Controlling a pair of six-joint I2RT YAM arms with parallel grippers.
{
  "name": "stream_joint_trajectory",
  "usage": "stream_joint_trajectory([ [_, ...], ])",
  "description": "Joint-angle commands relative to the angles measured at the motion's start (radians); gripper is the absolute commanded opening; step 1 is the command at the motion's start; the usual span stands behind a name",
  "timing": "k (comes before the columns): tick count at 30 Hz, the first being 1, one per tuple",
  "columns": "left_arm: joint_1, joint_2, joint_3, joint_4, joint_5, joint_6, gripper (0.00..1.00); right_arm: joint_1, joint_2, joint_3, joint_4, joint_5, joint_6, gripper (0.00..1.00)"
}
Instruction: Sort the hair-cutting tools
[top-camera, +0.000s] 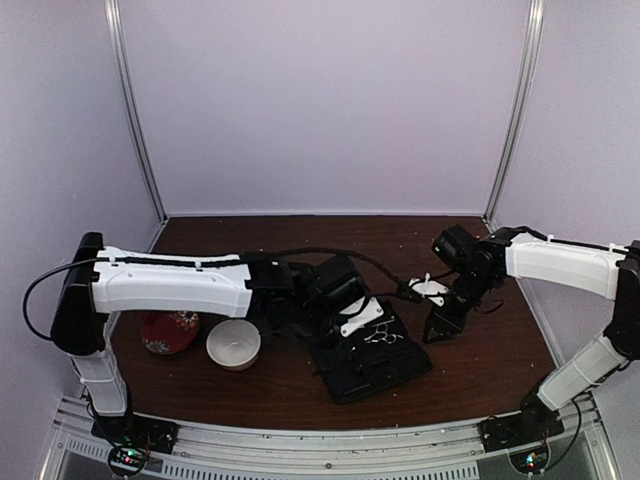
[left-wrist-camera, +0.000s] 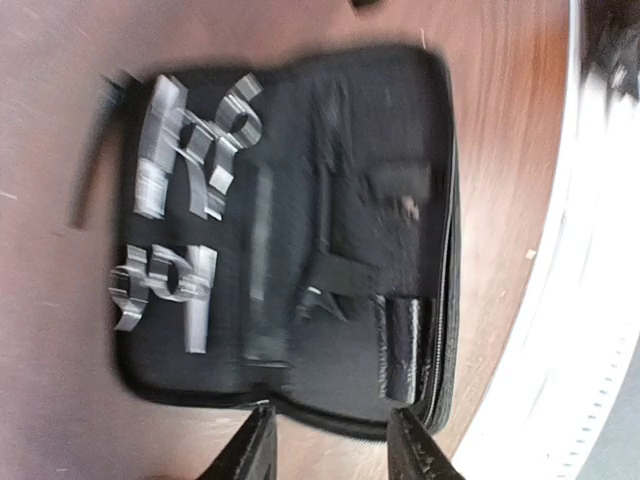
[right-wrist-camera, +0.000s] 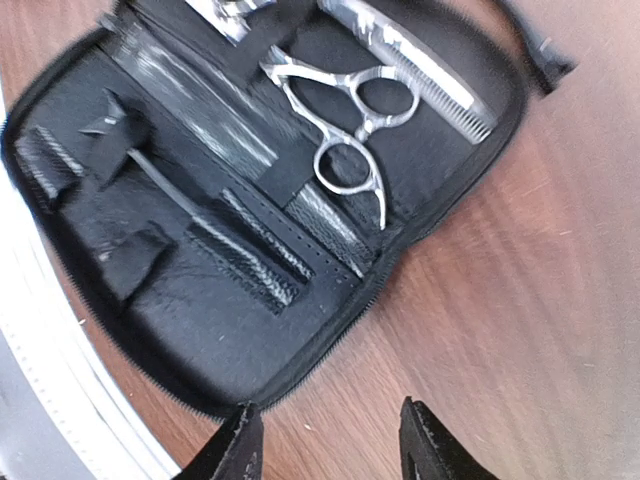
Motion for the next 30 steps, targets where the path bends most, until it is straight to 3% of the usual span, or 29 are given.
stream_joint_trajectory([
  [1,0.09,-0.019,0.068,-0.043,-0.07,0.007,0.42,-0.001,-0.092,0.027,-0.023,0.033,-0.058,0.48],
  [6,0.264,0.082,0.156,-0.04,-0.037,-0.021,0.36,-0.003,-0.134,0.029,0.014,0.123,-0.07,0.48],
  [10,0.333,0.164,0.224,-0.008,0.011,-0.011,0.35,-0.005,-0.109,0.032,0.096,0.218,-0.09,0.48],
  [18,0.344,0.277,0.302,0.102,0.16,0.093,0.36,-0.013,0.137,0.217,0.15,0.249,-0.101,0.44],
  [30,0.365,0.521,0.552,0.025,0.222,0.208,0.41,-0.04,0.326,0.374,0.12,0.203,-0.079,0.44],
])
